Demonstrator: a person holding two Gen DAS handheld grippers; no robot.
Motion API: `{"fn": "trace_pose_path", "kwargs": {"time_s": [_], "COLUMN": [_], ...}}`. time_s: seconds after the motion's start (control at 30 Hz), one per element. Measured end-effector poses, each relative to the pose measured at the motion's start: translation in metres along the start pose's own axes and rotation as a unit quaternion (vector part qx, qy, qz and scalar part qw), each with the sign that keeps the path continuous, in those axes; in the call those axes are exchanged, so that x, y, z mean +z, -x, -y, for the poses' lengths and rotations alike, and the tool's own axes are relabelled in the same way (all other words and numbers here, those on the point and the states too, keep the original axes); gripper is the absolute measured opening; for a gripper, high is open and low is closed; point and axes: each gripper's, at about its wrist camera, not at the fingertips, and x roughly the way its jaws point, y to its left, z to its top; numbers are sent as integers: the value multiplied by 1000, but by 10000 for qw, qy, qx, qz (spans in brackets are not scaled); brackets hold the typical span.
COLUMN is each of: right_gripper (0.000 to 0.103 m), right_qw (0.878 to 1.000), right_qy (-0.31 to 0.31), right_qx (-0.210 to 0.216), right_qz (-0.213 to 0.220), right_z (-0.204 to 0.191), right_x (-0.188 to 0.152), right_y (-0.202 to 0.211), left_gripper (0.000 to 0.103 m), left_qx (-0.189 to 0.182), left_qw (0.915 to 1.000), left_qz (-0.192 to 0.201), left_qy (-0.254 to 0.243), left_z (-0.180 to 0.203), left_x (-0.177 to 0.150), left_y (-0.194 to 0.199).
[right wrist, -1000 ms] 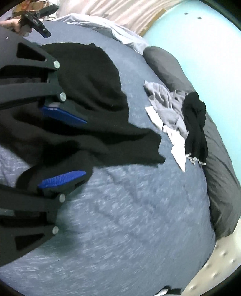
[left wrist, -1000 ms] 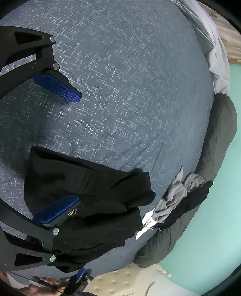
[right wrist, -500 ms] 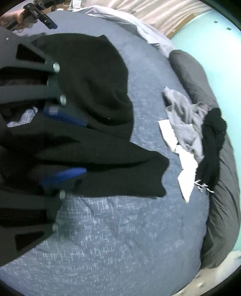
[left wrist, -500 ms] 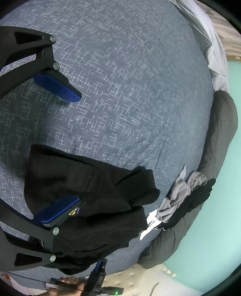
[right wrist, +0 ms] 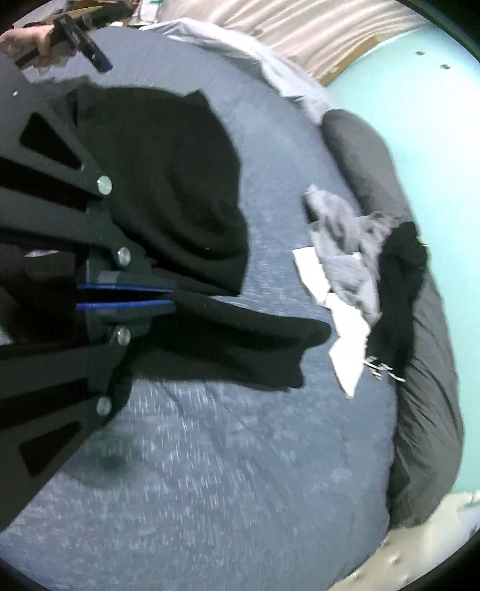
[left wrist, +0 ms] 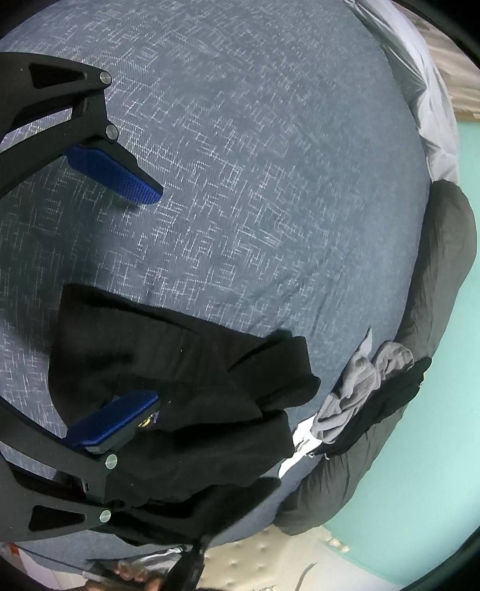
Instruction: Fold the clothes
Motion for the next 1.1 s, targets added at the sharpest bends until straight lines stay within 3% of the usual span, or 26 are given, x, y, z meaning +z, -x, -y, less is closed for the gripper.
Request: {"fn": "trace_pose_path", "kwargs": {"time_s": [0.23,0.57,0.87,1.1], "right_gripper": [4,4,4,5], "right_qw": [9960,9908,9934,9846], "right_qy": [-550,-892,-759,-826], "right_qx": [130,-206,-858,-1167], "right_qz": [696,998,-114,-1008], "right_z": [39,85,108,126], "right_x": [-24,-73,-127,-154], "right_y": [88,162,142,115], "left_gripper": [103,103,103,103], "left_qx": [4,-30,-44,-22], "left_qw": [10000,9999,10000,10000], "left_qz": [-12,8,7,-1], "left_qy": [-40,-111,-63,51], "left_z": [8,19,18,9], "left_x": [-1,-3,-3,-2], "left_y": [-1,3,5,4]}}
